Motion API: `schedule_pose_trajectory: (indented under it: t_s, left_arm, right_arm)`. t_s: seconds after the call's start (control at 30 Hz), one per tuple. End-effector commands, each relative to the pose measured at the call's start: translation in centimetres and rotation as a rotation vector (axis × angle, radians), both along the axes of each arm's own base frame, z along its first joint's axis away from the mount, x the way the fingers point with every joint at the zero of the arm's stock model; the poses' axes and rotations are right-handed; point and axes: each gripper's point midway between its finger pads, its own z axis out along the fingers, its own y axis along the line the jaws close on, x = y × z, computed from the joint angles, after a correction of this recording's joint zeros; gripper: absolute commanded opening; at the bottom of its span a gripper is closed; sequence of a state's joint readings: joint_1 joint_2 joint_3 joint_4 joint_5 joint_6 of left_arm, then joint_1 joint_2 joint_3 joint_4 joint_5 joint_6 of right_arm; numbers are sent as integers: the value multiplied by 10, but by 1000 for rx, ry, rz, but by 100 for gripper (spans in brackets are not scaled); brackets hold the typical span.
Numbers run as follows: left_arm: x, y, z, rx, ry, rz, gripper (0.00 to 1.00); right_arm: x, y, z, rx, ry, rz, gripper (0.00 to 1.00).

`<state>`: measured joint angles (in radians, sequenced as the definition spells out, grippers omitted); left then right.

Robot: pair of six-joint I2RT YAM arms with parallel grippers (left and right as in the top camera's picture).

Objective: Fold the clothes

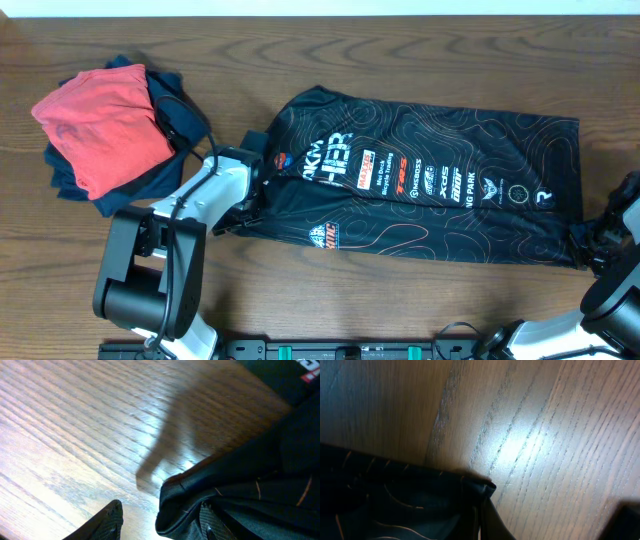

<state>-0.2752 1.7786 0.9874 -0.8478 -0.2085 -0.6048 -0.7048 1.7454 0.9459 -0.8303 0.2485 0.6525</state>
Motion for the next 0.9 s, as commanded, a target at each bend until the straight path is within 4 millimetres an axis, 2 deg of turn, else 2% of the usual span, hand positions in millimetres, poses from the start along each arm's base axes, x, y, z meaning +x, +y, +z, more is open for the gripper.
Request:
schedule_pose_trajectory:
  t_s: [0.0,0.13,0.43,0.53,0.63,0.77,0.87]
  left_arm:
    - [-8,8,-1,18,22,6,51]
    - [-8,7,9,9,-6,16,46]
    - [-10,7,44,-17,-91,25,46]
    - [-2,-5,56,-98,-160,2,47]
    - [10,-25,66,-212,-222,-77,48]
    - [22,-44,72,-315,-268,-156,52]
    - [32,-58,75,-381,-307,-210,52]
  right_arm:
    - [-7,-3,-2,-17,20,-32,1]
    - [-7,-3,-2,-17,20,-31,1]
    - [-1,-2,-3,-6,-6,-19,1]
    - [10,3,-5,44,-55,47,1]
    - [11,6,-4,64,-56,60,1]
    - [13,4,5,49,-73,55,5]
    - [23,2,19,33,-136,59,8]
